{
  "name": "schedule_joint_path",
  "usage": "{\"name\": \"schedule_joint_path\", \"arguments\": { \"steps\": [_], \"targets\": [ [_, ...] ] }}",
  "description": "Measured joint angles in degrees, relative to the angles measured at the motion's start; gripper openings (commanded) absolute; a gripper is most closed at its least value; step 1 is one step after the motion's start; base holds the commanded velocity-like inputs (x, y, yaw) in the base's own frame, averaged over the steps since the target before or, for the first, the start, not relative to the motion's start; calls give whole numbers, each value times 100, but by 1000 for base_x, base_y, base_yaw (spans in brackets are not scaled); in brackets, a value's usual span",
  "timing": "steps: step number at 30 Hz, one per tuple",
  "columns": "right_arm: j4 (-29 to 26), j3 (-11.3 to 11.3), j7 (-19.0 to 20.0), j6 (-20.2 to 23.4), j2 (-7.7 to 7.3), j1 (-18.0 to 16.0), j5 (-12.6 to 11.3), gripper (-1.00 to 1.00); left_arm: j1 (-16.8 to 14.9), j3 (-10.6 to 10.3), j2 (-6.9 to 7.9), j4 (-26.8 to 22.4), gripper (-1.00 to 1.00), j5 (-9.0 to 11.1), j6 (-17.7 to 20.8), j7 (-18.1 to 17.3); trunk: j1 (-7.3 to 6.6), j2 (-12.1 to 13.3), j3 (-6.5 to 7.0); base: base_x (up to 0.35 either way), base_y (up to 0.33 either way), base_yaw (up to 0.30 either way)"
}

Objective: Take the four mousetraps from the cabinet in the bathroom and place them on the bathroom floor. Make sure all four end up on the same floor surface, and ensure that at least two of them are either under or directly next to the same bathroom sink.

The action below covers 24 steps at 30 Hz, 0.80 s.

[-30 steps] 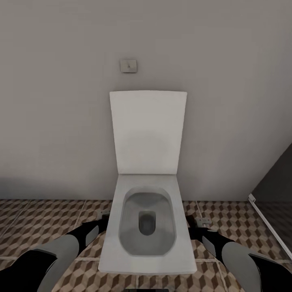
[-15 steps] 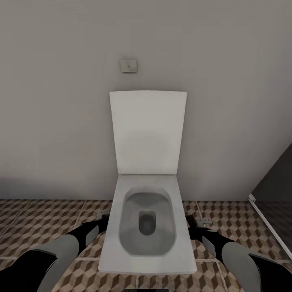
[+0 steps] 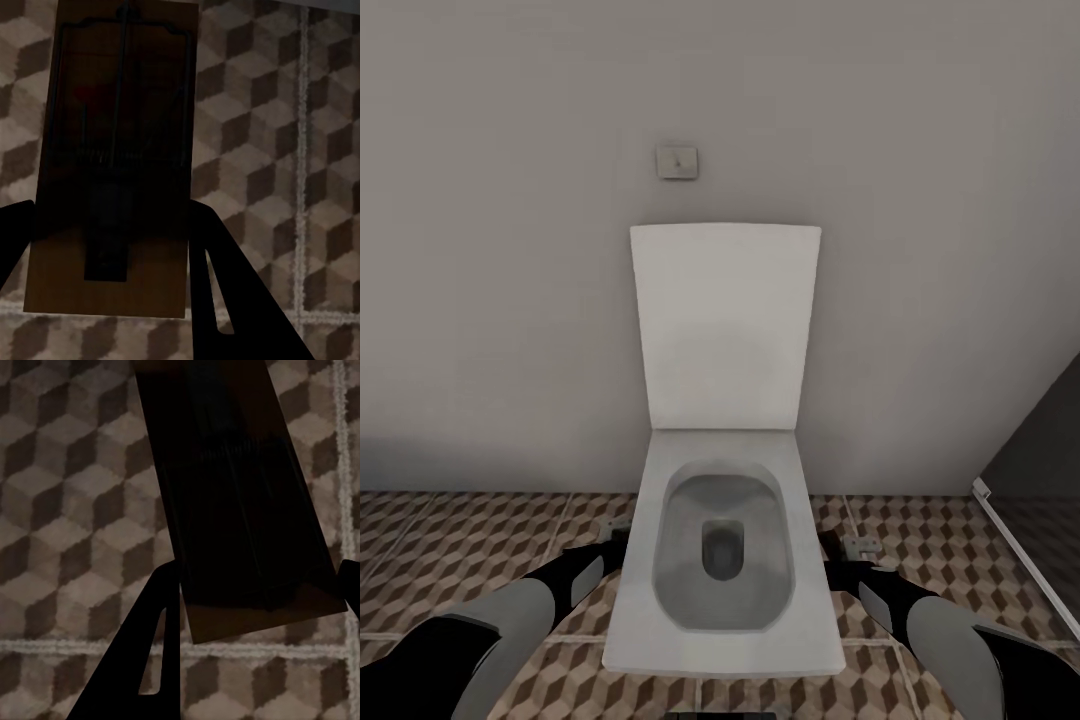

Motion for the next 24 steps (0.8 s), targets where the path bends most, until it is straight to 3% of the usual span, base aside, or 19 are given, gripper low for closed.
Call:
{"name": "schedule_joint_path", "arguments": {
  "steps": [24],
  "targets": [
    [0, -6, -4, -10, -6, 0, 0, -100, 0, 0, 0, 0, -100, 0, 0, 0, 0, 0, 0, 0, 0, 0]
  ]
}}
